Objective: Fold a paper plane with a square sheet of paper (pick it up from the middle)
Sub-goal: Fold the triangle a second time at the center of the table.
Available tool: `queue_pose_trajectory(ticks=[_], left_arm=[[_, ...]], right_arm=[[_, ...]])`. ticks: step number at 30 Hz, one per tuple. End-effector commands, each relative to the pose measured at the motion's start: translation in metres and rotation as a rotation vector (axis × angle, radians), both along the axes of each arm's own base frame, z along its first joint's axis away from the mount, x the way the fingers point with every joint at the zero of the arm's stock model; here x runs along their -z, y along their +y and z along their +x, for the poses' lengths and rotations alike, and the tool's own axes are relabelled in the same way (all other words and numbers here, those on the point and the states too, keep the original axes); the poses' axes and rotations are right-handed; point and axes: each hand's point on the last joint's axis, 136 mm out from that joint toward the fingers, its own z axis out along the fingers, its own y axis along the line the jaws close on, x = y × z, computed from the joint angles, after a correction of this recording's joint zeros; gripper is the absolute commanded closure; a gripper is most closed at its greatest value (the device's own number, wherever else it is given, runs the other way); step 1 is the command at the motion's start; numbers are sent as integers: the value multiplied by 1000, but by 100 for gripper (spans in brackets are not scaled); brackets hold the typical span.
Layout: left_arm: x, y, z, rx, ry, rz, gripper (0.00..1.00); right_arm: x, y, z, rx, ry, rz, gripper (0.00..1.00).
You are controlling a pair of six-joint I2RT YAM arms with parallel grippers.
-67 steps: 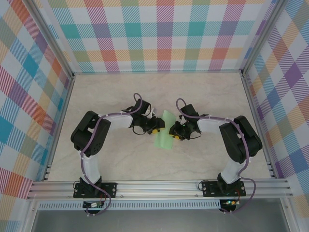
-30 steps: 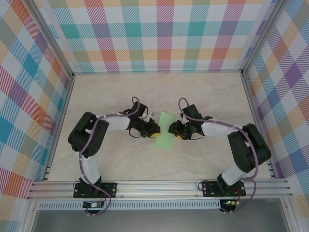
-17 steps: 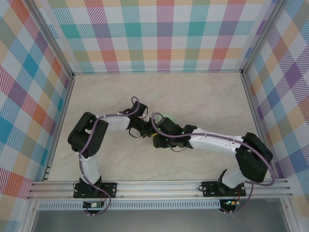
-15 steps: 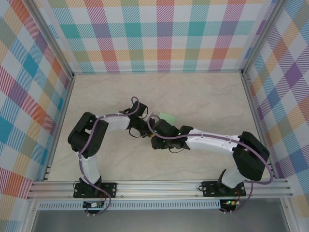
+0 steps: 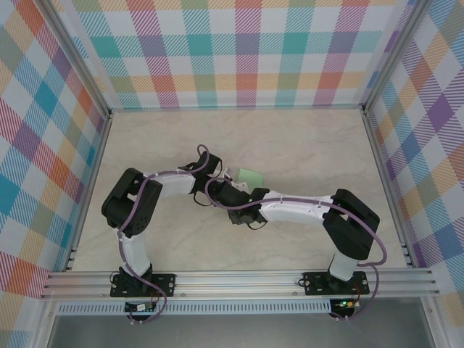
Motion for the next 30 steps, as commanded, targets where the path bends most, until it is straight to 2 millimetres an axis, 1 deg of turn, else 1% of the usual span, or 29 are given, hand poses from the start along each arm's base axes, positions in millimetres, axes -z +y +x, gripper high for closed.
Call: queue_pose_trajectory(ticks=[1,7,8,17,23,30], left_arm=[[-15,0,5,-4,-17,-15,89],[-14,1,5,-6,-17,-10,89],[-14,1,6,-7,-16,-9,89],[-13,1,6,-9,-16,-2,88],[-11,1,4,-6,-13,2,87],[-11,0,4,-4,-14,3,87]], right_arm=[[-8,-1,4,4,-27,-15,64],[-13,-5,3,3,-37,-12,70],[-14,-5,2,2,-37,-11,72],[-15,-1,0,-23,-26,4,82],[-14,1,0,-25,-23,8,83],[-15,3,1,-24,-22,15,80]])
